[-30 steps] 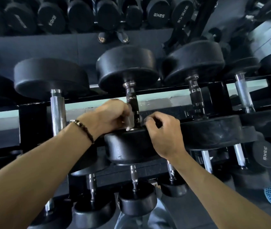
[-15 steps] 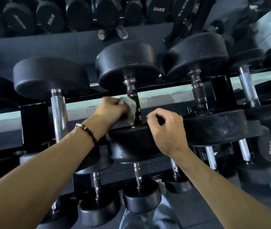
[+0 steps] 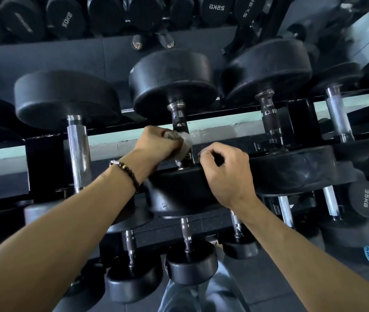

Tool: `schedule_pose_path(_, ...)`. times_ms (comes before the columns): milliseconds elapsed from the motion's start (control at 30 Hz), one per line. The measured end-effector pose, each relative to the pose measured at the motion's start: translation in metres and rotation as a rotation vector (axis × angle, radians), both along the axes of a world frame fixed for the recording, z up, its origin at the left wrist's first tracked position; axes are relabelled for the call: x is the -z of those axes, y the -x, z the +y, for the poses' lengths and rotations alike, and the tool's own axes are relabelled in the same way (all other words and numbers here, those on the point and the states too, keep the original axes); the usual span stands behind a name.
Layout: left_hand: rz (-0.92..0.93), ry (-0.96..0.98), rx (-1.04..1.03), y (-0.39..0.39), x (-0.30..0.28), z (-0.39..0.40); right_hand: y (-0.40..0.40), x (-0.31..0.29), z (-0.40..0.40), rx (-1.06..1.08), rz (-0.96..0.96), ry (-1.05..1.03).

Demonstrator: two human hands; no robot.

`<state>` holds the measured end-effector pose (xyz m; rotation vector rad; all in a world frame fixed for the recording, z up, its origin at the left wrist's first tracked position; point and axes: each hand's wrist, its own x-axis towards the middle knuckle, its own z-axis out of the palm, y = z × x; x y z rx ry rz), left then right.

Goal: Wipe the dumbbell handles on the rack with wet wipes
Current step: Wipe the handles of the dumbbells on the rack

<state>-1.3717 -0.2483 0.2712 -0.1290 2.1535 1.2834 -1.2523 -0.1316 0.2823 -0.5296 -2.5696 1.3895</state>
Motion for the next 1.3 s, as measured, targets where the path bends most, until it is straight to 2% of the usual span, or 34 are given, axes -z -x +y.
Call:
schedule_pose_path(133,-0.006,0.135,0.16,-0.01,-0.004,-0.005,0.001,-0.001,0.0,-0.002,-0.004,0.0)
schedule_pose_path(200,0.013,0.069,0.049,-0.004,-0.005,-0.002,0.0,-0.001,0.001,-0.001,0.008,0.008)
schedule_pose_path(300,0.026,-0.147,-0.224,0.019,0.0,0.006,0.0,0.002,0.0,0.001,-0.007,-0.01)
schedule_pose_path(367,0.02,-0.167,-0.22,0.026,0.004,0.009,0.001,0.002,0.0,-0.004,-0.004,-0.014)
schedule_pose_path(500,-0.034,0.041,-0.037,0.001,-0.002,-0.001,0.0,0.0,0.001,-0.008,0.008,-0.012)
schedule_pose_path(700,0.003,-0.164,-0.241,0.033,0.005,0.013,0.0,0.004,0.001,0.002,0.001,0.007)
schedule_pose_path(867,-0.036,-0.005,-0.136,0.002,0.005,0.005,0.001,0.001,0.001,0.001,0.012,0.002)
schedule_pose_path(1067,0.094,-0.073,-0.209,0.017,-0.007,0.019,-0.001,0.002,0.001,0.011,-0.007,-0.005)
schedule_pose_path(1233,0.043,0.14,-0.002,-0.005,-0.005,0.003,0.0,0.002,0.001,0.009,-0.001,0.0)
schedule_pose_path(1300,0.034,0.09,-0.069,-0.002,-0.004,0.008,0.0,0.002,0.0,0.011,-0.005,0.002)
